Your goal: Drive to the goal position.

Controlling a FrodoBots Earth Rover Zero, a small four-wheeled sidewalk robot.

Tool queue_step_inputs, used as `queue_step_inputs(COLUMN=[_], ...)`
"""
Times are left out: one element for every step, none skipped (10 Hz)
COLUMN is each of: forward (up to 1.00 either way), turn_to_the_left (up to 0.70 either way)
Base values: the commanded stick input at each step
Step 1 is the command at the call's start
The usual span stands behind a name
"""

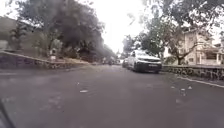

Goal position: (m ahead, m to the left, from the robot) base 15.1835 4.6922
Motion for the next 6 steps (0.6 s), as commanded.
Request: queue_step_inputs(forward=[1.00,1.00,1.00,1.00,1.00,1.00], turn_to_the_left=[0.00,0.00,0.00,0.00,0.00,0.00])
